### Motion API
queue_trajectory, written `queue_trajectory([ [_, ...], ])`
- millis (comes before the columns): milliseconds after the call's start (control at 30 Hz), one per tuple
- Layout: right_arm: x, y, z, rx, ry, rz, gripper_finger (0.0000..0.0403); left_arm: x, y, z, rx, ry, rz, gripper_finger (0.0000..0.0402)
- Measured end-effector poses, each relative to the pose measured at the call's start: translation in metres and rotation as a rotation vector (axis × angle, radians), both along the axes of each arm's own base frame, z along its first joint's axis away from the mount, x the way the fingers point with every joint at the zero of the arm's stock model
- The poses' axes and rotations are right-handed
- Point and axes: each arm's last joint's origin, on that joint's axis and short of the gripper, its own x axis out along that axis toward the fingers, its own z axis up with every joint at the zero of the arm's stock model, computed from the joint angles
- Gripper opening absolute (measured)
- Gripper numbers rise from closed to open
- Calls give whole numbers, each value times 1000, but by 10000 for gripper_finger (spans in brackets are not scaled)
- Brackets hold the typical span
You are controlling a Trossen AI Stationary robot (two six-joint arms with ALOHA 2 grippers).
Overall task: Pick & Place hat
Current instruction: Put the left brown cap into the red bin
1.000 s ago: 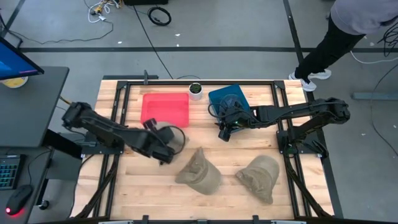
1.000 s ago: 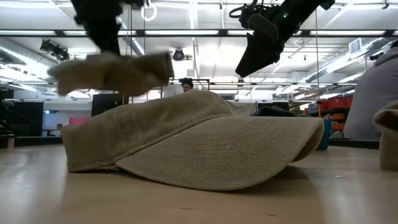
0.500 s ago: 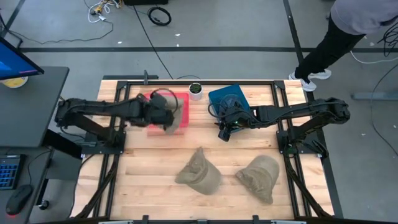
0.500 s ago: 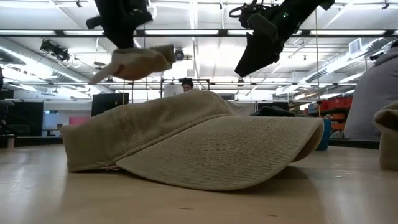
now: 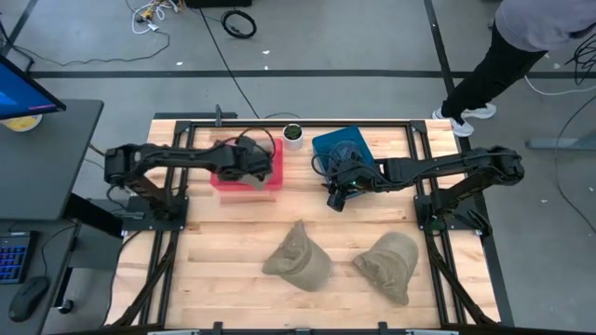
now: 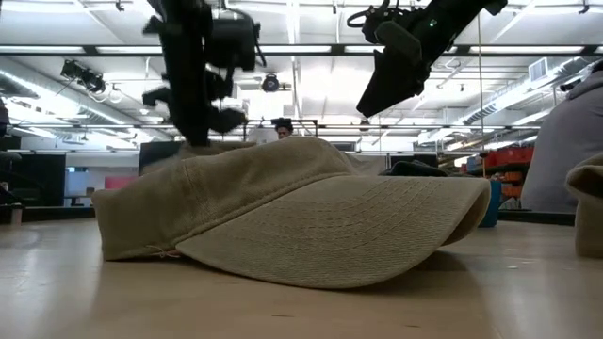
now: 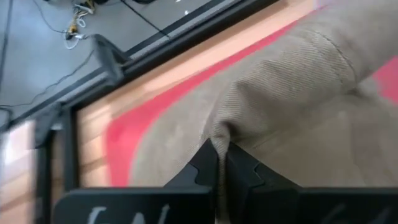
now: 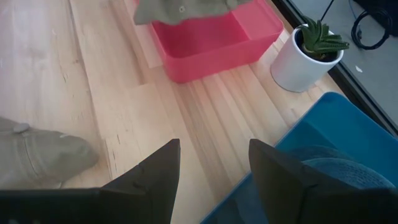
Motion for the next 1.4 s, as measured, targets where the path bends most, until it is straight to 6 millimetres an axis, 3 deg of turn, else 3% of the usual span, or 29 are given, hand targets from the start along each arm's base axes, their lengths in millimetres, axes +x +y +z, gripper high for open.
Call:
queue_trajectory([
  [133, 0, 0, 0, 0, 0, 0, 197, 3, 4, -23, -2, -51, 4, 14],
  [333, 0, 0, 0, 0, -2, 0, 197, -5, 9, -35, -12, -14, 29, 14],
  [667, 0, 0, 0, 0, -6, 0, 197, -9, 14, -30, 71, -21, 85, 14],
  [1033, 1, 0, 1, -1, -8, -1, 197, -15, 9, -35, -103, 4, 90, 15],
  [1400, 2, 11, -1, 2, -7, 39, 197, -20, 17, -35, -111, 90, 51, 100],
])
